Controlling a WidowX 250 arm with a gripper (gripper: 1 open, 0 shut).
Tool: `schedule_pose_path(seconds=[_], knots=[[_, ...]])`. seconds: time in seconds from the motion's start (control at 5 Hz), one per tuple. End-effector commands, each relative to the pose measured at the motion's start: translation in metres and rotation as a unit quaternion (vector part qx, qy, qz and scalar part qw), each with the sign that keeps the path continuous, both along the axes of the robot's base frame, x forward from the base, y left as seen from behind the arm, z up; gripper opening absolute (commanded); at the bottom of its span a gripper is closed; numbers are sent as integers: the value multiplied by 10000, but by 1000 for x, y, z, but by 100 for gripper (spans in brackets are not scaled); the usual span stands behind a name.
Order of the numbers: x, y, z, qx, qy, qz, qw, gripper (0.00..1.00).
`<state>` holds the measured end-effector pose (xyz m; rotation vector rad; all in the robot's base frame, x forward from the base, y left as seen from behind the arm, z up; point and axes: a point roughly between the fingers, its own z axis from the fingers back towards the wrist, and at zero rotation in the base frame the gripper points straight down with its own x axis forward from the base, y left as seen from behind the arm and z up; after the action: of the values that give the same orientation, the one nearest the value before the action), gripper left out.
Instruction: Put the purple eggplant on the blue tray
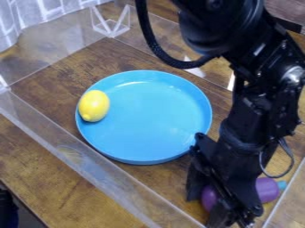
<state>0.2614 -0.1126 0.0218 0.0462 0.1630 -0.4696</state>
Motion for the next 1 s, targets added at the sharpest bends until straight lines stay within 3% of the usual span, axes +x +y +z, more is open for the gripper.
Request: schedule_pose_path(seconds=[0.0,0.8], knots=[[8,-1,8,-51,-131,-98,9999,0],[11,0,7,-38,-168,-186,9997,0]])
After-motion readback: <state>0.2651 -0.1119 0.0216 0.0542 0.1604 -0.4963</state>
